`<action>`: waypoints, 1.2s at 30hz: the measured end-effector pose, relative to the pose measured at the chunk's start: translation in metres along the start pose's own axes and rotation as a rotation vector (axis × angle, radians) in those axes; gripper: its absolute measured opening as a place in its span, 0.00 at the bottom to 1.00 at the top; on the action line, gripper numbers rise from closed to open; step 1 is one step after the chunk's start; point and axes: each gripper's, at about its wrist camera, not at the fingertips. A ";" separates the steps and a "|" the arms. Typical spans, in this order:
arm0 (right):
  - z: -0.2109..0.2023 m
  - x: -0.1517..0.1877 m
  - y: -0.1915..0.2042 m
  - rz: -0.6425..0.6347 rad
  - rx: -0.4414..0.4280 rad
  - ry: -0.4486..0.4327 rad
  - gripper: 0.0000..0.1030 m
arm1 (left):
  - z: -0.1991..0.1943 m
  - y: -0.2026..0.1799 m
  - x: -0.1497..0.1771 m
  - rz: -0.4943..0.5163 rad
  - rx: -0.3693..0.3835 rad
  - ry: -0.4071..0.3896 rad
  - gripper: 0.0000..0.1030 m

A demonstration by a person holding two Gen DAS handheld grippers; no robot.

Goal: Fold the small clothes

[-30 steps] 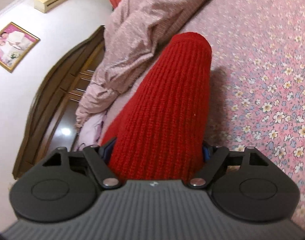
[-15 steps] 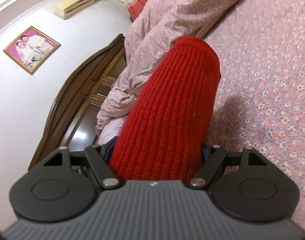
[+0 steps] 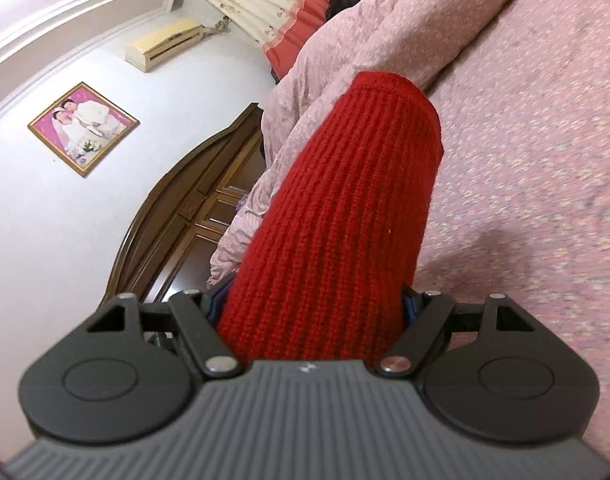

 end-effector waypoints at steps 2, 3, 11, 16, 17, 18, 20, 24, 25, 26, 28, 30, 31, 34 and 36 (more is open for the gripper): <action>-0.010 -0.001 -0.007 -0.004 0.008 -0.008 0.76 | 0.011 -0.001 0.007 -0.003 0.010 0.018 0.78; -0.014 -0.002 -0.013 -0.001 0.015 -0.012 0.76 | 0.017 -0.003 0.012 0.003 0.011 0.026 0.78; -0.029 0.004 -0.069 0.084 0.126 0.031 0.76 | 0.060 0.000 0.050 0.068 -0.071 0.137 0.78; -0.029 0.015 -0.089 0.053 0.214 0.062 0.76 | 0.063 -0.001 0.063 0.149 -0.110 0.147 0.79; -0.027 0.017 -0.090 0.035 0.230 0.068 0.77 | 0.062 -0.001 0.063 0.148 -0.117 0.147 0.79; -0.027 0.018 -0.091 0.028 0.236 0.069 0.78 | 0.060 0.000 0.062 0.150 -0.125 0.143 0.79; -0.026 0.019 -0.090 0.027 0.242 0.063 0.79 | 0.054 -0.004 0.059 0.176 -0.151 0.124 0.79; -0.034 0.021 -0.081 0.013 0.282 0.049 0.80 | 0.029 -0.028 0.058 0.266 -0.209 0.069 0.79; -0.036 0.021 -0.077 0.007 0.296 0.042 0.80 | 0.021 -0.034 0.058 0.287 -0.216 0.052 0.79; -0.040 0.022 -0.072 -0.007 0.316 0.031 0.80 | 0.016 -0.041 0.057 0.304 -0.227 0.037 0.79; -0.048 0.023 -0.061 -0.050 0.353 0.006 0.80 | 0.008 -0.052 0.054 0.335 -0.259 0.003 0.79; -0.059 0.023 -0.053 -0.099 0.379 -0.017 0.79 | 0.003 -0.063 0.054 0.374 -0.290 -0.033 0.79; -0.064 0.025 -0.045 -0.132 0.394 -0.032 0.79 | 0.000 -0.070 0.055 0.401 -0.300 -0.053 0.79; -0.076 0.028 -0.027 -0.211 0.421 -0.066 0.79 | -0.004 -0.086 0.060 0.462 -0.278 -0.067 0.79; -0.081 0.029 -0.021 -0.236 0.428 -0.085 0.79 | 0.005 -0.088 0.063 0.470 -0.279 -0.030 0.79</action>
Point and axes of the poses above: each gripper's, at about its wrist camera, not at the fingertips, and z roughly the way its jaws point, y to its left, x to its underside, and after that the axes turned 5 degrees about -y, right-handed
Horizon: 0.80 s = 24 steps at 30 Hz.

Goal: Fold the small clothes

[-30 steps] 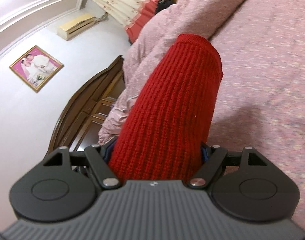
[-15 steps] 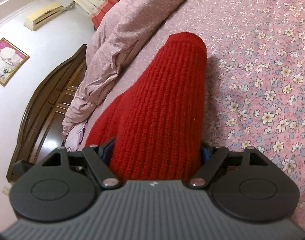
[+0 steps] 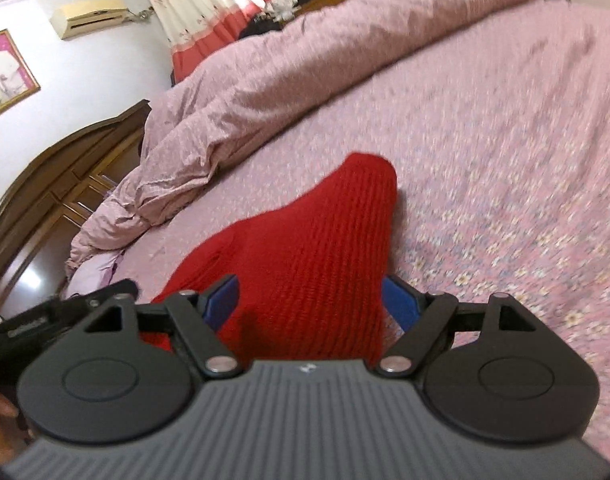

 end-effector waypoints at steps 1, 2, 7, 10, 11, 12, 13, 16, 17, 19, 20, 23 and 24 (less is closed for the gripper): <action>-0.003 0.000 0.002 -0.004 0.004 -0.008 0.79 | 0.007 -0.001 0.002 -0.003 -0.008 0.019 0.79; -0.005 0.000 0.002 -0.006 0.007 -0.014 0.79 | 0.013 -0.002 0.003 -0.010 -0.012 0.033 0.78; -0.008 0.004 0.009 -0.026 0.014 -0.027 0.79 | 0.036 0.002 0.014 -0.058 0.016 0.101 0.31; -0.010 0.006 0.013 -0.031 0.012 -0.030 0.79 | 0.017 0.008 0.008 -0.063 0.058 0.051 0.23; -0.012 0.006 0.015 -0.034 0.010 -0.033 0.79 | 0.010 0.010 0.005 -0.062 0.066 0.038 0.23; -0.013 0.006 0.018 -0.038 0.005 -0.037 0.79 | 0.005 0.012 0.003 -0.056 0.070 0.026 0.23; -0.013 0.006 0.020 -0.043 -0.002 -0.039 0.78 | 0.000 0.016 0.002 -0.047 0.064 0.024 0.23; -0.014 0.007 0.028 -0.063 -0.019 -0.042 0.78 | -0.001 0.025 0.010 -0.065 0.031 0.058 0.23; -0.012 0.009 0.030 -0.073 -0.018 -0.040 0.78 | 0.002 0.029 0.016 -0.074 0.021 0.077 0.23; -0.007 0.014 0.033 -0.089 -0.012 -0.021 0.78 | 0.009 0.039 0.029 -0.094 -0.010 0.114 0.23; -0.004 0.017 0.034 -0.094 -0.009 -0.004 0.78 | 0.012 0.042 0.034 -0.089 -0.021 0.114 0.23; 0.006 0.031 0.034 -0.118 0.020 0.048 0.78 | 0.018 0.052 0.040 -0.073 -0.042 0.108 0.23; 0.008 0.035 0.033 -0.121 0.020 0.062 0.78 | 0.021 0.058 0.040 -0.094 -0.031 0.115 0.23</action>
Point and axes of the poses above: each gripper's, at about its wrist camera, not at the fingertips, and z roughly the way its jaws point, y to its left, x to its underside, and after that the axes turned 5 degrees about -y, right-handed
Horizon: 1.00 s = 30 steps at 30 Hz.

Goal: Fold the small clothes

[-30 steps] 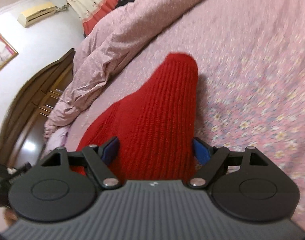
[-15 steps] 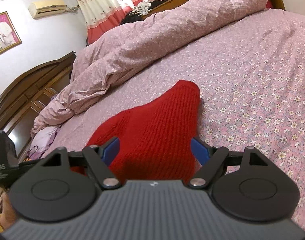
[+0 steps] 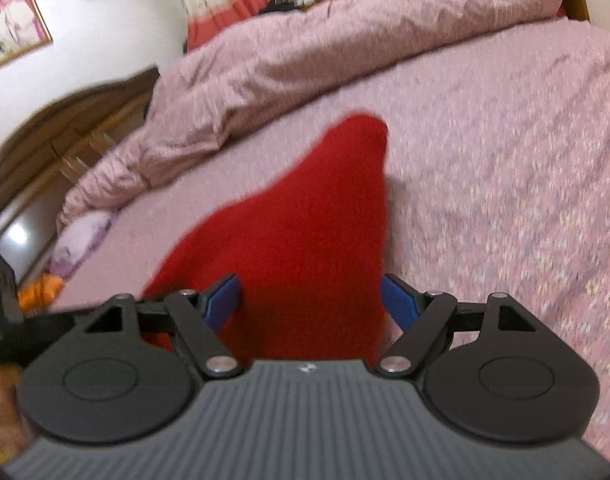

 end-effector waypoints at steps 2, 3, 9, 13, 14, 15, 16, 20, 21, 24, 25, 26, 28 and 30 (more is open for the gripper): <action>0.008 0.010 -0.002 -0.016 0.004 0.038 0.78 | 0.005 0.011 -0.002 -0.059 0.024 0.015 0.24; 0.012 0.015 -0.004 -0.027 0.017 0.056 0.78 | 0.006 0.015 -0.003 -0.088 0.038 0.024 0.24; 0.011 0.022 -0.005 -0.021 0.051 0.091 0.78 | -0.007 0.003 -0.001 -0.044 0.053 -0.002 0.26; -0.001 0.013 0.005 -0.053 0.064 0.064 0.78 | -0.020 -0.010 -0.004 -0.002 0.020 -0.016 0.30; -0.004 0.011 0.006 -0.055 0.066 0.056 0.78 | -0.024 -0.014 -0.005 0.013 0.007 -0.021 0.32; -0.006 0.009 0.006 -0.055 0.067 0.046 0.78 | -0.028 -0.016 -0.005 0.026 0.000 -0.027 0.32; -0.009 0.008 0.007 -0.054 0.065 0.036 0.78 | -0.033 -0.019 -0.005 0.043 -0.010 -0.033 0.33; -0.018 0.005 0.009 -0.038 0.054 0.012 0.78 | -0.040 -0.022 -0.001 0.081 -0.050 -0.031 0.41; -0.019 0.006 0.009 -0.037 0.052 0.010 0.78 | -0.037 -0.020 0.001 0.085 -0.065 -0.019 0.43; -0.015 0.007 0.010 -0.037 0.063 0.025 0.78 | -0.028 -0.016 0.005 0.060 -0.106 0.015 0.45; -0.014 0.007 0.010 -0.032 0.071 0.030 0.78 | -0.030 -0.017 0.005 0.053 -0.106 0.006 0.45; -0.015 0.008 0.011 -0.031 0.068 0.028 0.78 | -0.033 -0.019 0.006 0.062 -0.104 -0.006 0.45; -0.021 0.008 0.015 -0.042 0.055 0.014 0.78 | -0.039 -0.027 0.006 0.103 -0.114 -0.021 0.45; -0.026 0.008 0.020 -0.062 0.050 0.003 0.78 | -0.042 -0.034 0.007 0.111 -0.133 -0.014 0.45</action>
Point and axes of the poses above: each gripper's, at about its wrist camera, not at the fingertips, and z roughly the way its jaws point, y to its left, x to its underside, and after that the axes turned 5 degrees about -y, right-handed
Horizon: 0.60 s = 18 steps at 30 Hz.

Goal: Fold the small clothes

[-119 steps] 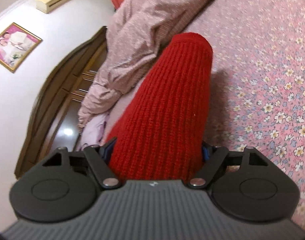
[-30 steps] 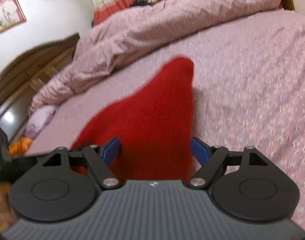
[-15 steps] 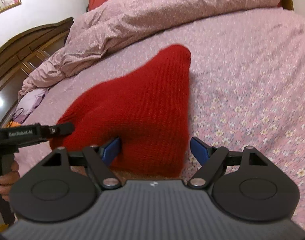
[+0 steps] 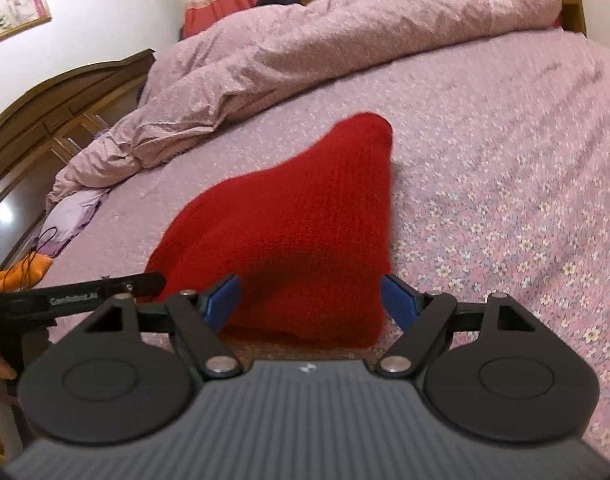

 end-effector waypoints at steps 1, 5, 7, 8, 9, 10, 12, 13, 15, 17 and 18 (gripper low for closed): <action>-0.002 0.000 0.003 -0.012 0.001 -0.003 0.78 | -0.001 -0.003 0.001 -0.001 -0.006 0.010 0.46; -0.002 0.002 0.014 -0.048 0.016 0.009 0.78 | -0.003 -0.019 0.008 0.007 -0.039 0.032 0.51; 0.001 0.005 0.017 -0.063 0.032 0.029 0.78 | -0.004 -0.024 0.012 0.017 -0.063 0.032 0.55; 0.002 0.007 0.017 -0.069 0.038 0.041 0.78 | -0.004 -0.025 0.014 0.017 -0.075 0.036 0.58; 0.004 0.010 0.018 -0.072 0.046 0.052 0.78 | -0.003 -0.027 0.016 0.013 -0.089 0.042 0.59; 0.006 0.012 0.018 -0.071 0.061 0.069 0.78 | -0.003 -0.028 0.017 0.011 -0.101 0.048 0.60; 0.011 0.015 0.015 -0.063 0.088 0.094 0.78 | -0.002 -0.032 0.021 0.019 -0.108 0.061 0.64; 0.012 0.017 0.014 -0.057 0.098 0.106 0.78 | -0.001 -0.034 0.022 0.023 -0.111 0.073 0.65; 0.015 0.019 0.012 -0.047 0.109 0.125 0.78 | 0.001 -0.036 0.027 0.025 -0.108 0.093 0.66; 0.015 0.021 0.011 -0.043 0.112 0.130 0.78 | 0.004 -0.038 0.029 0.026 -0.110 0.104 0.67; 0.015 0.022 0.011 -0.044 0.114 0.132 0.78 | 0.006 -0.039 0.030 0.029 -0.114 0.107 0.67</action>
Point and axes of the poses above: each gripper's, at about its wrist camera, not at the fingertips, and z roughly the way its jaws point, y to its left, x to its underside, and after that the axes turned 5 degrees about -y, right-handed
